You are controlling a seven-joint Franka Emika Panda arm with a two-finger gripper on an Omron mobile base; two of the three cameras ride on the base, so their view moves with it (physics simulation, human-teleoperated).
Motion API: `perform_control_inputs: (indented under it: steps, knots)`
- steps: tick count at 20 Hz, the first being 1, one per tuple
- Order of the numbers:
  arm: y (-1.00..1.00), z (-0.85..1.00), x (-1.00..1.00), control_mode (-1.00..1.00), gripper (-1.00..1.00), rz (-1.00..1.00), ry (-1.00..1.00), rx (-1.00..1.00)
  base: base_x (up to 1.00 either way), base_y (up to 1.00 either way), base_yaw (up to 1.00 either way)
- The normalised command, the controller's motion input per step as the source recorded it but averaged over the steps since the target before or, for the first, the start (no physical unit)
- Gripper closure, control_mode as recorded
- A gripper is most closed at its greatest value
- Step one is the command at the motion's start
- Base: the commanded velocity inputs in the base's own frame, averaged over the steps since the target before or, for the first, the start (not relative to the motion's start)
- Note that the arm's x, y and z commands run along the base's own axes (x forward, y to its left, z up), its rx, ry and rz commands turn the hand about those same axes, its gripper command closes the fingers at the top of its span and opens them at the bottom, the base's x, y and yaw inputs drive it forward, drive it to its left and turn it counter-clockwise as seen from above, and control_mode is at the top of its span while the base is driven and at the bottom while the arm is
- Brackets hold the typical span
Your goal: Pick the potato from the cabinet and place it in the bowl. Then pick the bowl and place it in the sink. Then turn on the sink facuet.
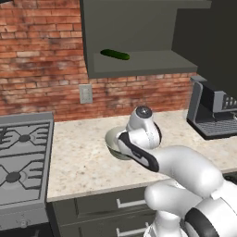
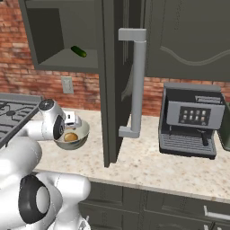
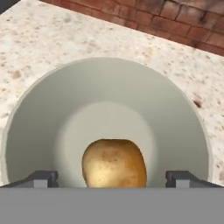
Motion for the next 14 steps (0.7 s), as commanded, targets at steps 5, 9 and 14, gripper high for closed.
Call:
perform_control_inputs:
  steps: [5,9,14]
  knots:
    - [0.02,0.33,-0.12,-1.00,-1.00,0.00,0.00,0.01,0.00,0.00,0.00]
    - [0.36,0.49,-0.55,-1.00,-1.00,0.02,0.01,-0.06,0.00,0.00,0.00]
    - [0.59,0.06,-0.68,-1.00,-1.00,0.09,0.00,-0.21,0.00,0.00,0.00]
